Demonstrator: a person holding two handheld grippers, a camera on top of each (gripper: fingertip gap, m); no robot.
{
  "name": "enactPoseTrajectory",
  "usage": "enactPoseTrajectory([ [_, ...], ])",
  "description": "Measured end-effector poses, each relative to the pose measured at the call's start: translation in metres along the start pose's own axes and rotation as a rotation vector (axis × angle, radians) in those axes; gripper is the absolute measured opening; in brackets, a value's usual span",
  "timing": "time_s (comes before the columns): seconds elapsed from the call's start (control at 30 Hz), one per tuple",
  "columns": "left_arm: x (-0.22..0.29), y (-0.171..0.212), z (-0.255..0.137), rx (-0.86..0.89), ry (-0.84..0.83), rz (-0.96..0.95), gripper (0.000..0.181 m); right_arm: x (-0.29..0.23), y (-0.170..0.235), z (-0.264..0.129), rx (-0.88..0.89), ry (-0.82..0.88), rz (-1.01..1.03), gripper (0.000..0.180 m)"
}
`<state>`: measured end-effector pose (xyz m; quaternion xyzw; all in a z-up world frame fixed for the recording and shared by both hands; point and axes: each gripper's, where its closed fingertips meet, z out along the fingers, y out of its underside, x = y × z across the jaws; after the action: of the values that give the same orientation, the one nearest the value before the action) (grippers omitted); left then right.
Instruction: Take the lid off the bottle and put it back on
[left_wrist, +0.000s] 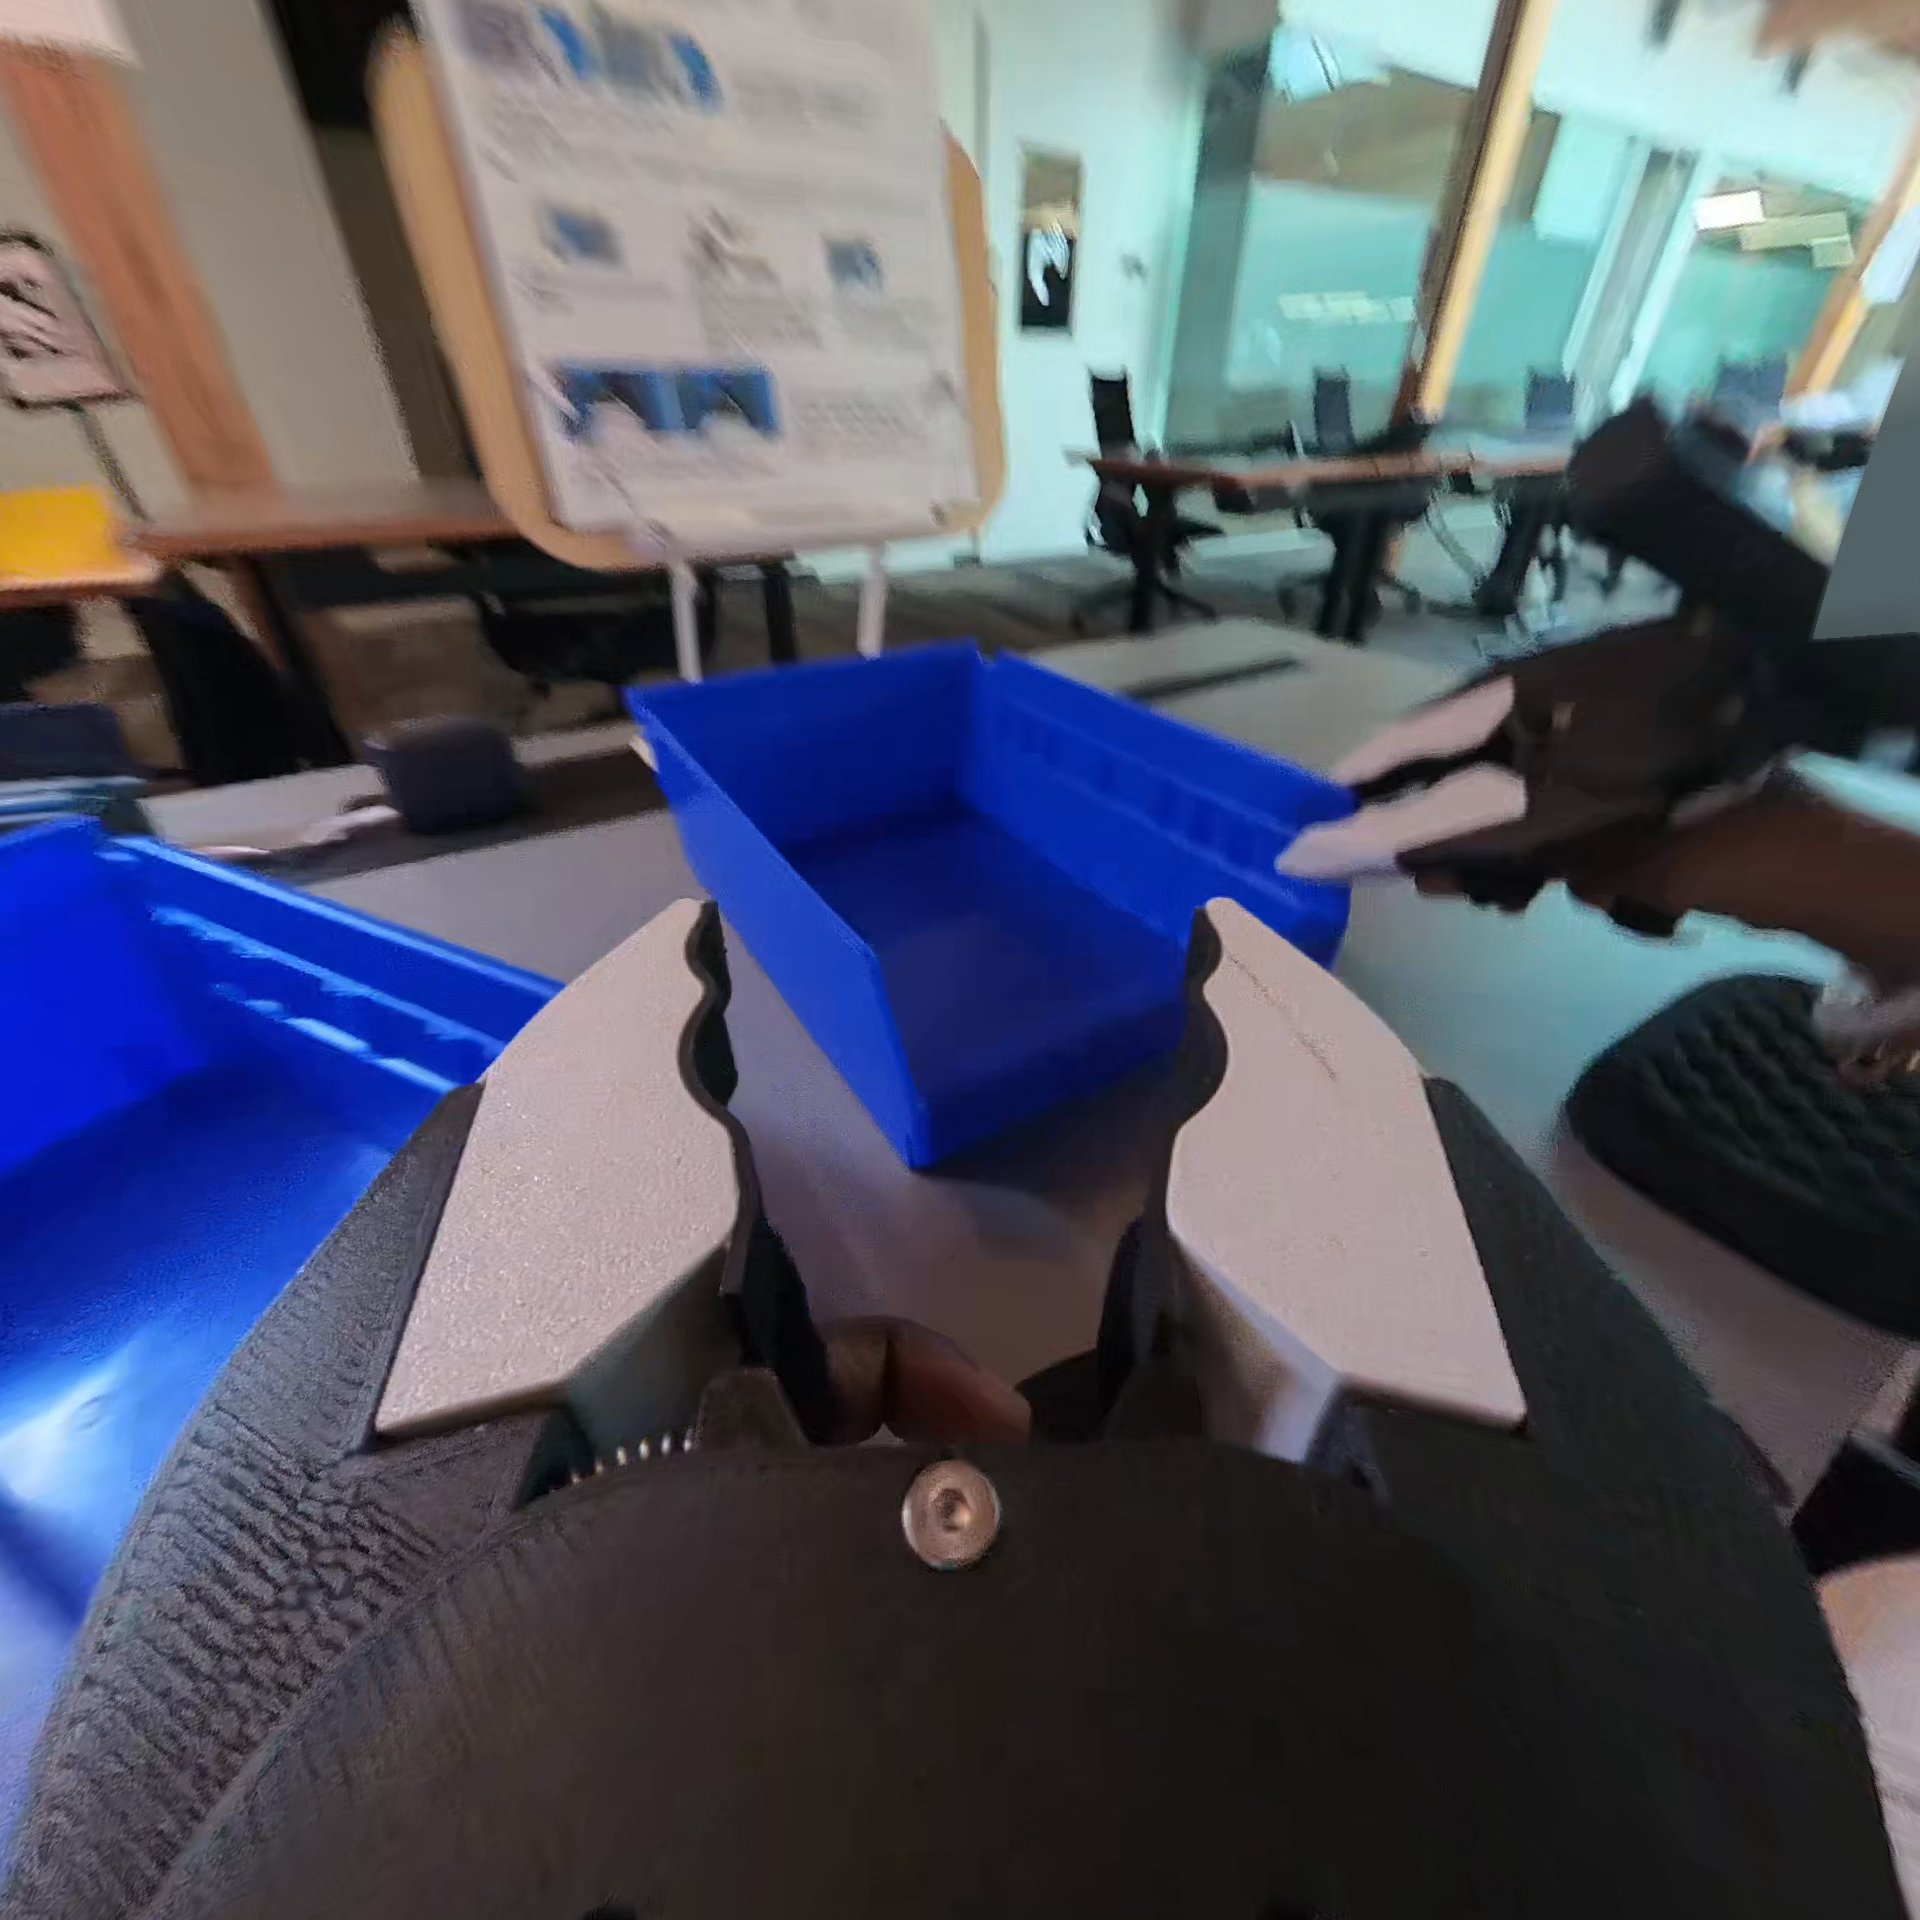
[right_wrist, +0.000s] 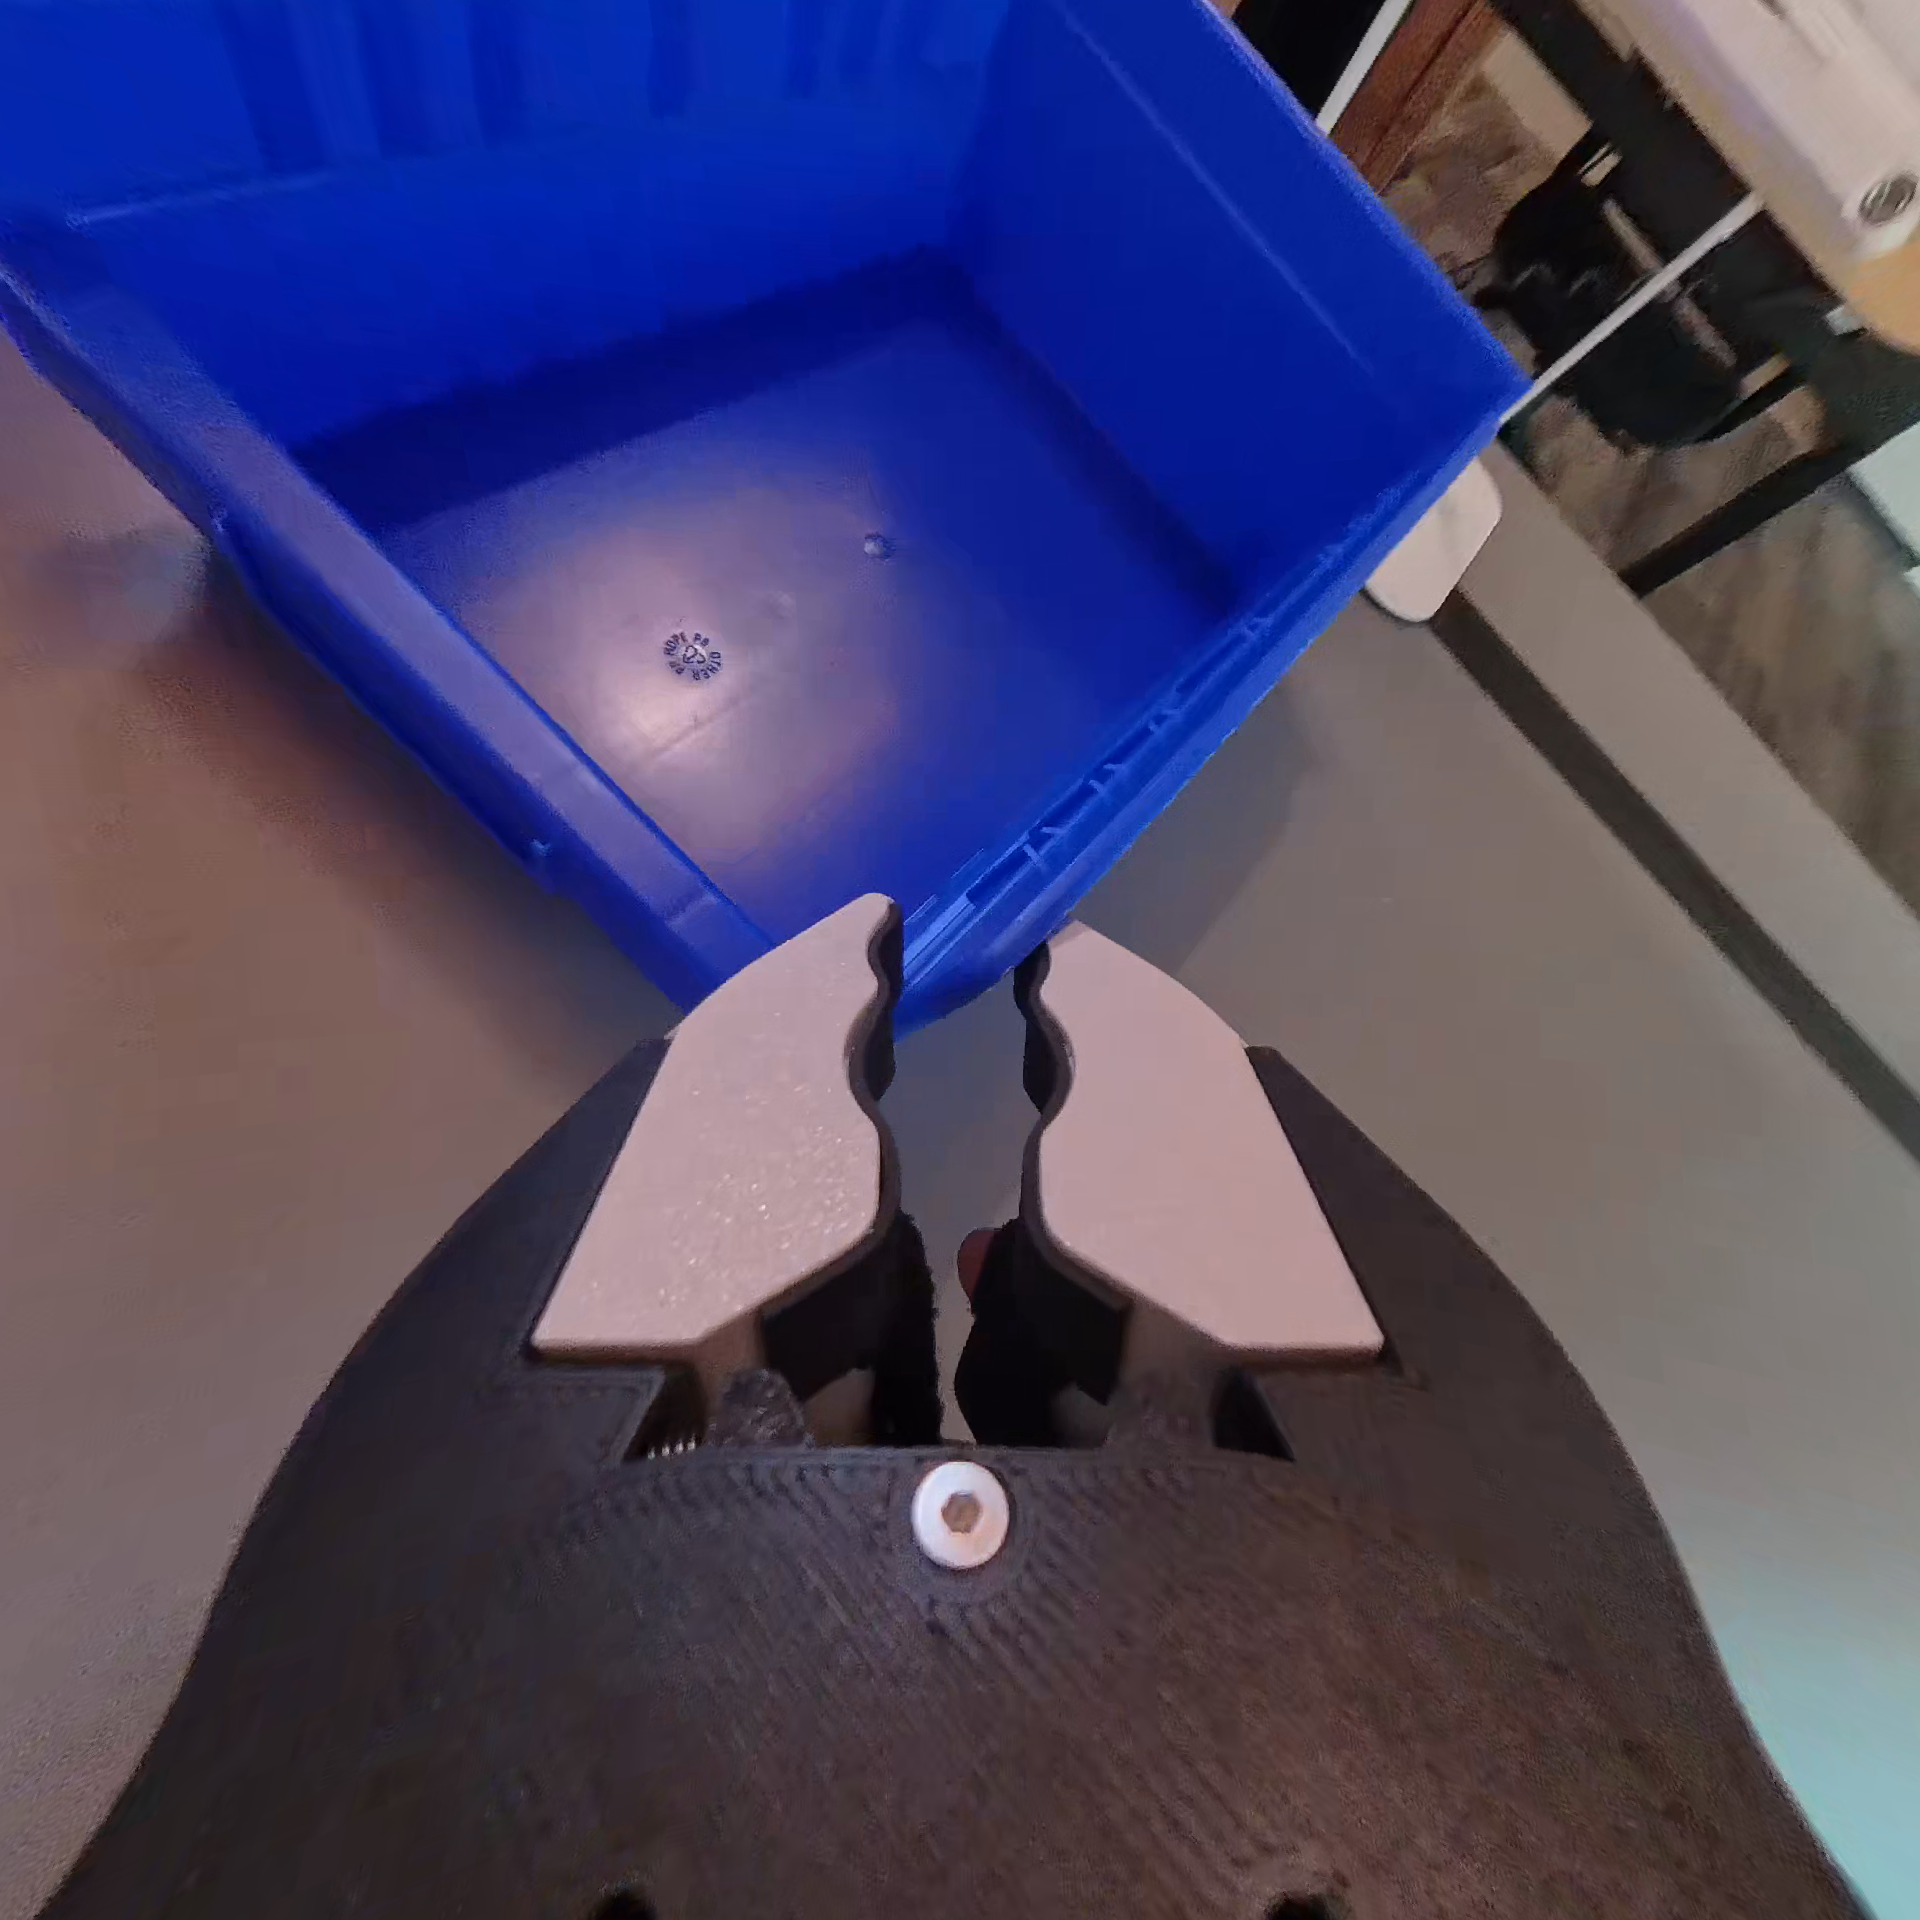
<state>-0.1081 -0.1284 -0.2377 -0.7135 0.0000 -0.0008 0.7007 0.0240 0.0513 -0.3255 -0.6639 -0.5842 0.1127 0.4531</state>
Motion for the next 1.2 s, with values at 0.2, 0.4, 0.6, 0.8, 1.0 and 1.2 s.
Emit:
enactPoseTrajectory([
  [0.2,0.008,0.061,0.069,-0.258,-0.082,0.083,0.075,0.007,0.010,-0.012,0.041,-0.063,0.058,0.045],
  [0.4,0.000,0.099,0.098,-0.498,-0.093,0.026,0.024,0.005,0.021,0.006,0.014,-0.110,0.130,0.028],
  [0.6,0.045,0.084,0.126,-0.473,-0.018,0.212,0.023,0.057,0.037,-0.027,0.016,0.148,0.054,0.018],
  [0.8,0.131,0.073,0.173,-0.399,0.091,0.236,0.025,0.129,0.081,-0.087,0.017,0.389,0.051,0.012],
  [1.0,0.199,0.082,0.208,-0.419,0.173,0.249,0.027,0.181,0.132,-0.116,0.025,0.469,0.158,0.009],
  [1.2,0.237,0.085,0.237,-0.430,0.254,0.303,0.031,0.207,0.177,-0.127,0.009,0.495,0.256,0.009],
])
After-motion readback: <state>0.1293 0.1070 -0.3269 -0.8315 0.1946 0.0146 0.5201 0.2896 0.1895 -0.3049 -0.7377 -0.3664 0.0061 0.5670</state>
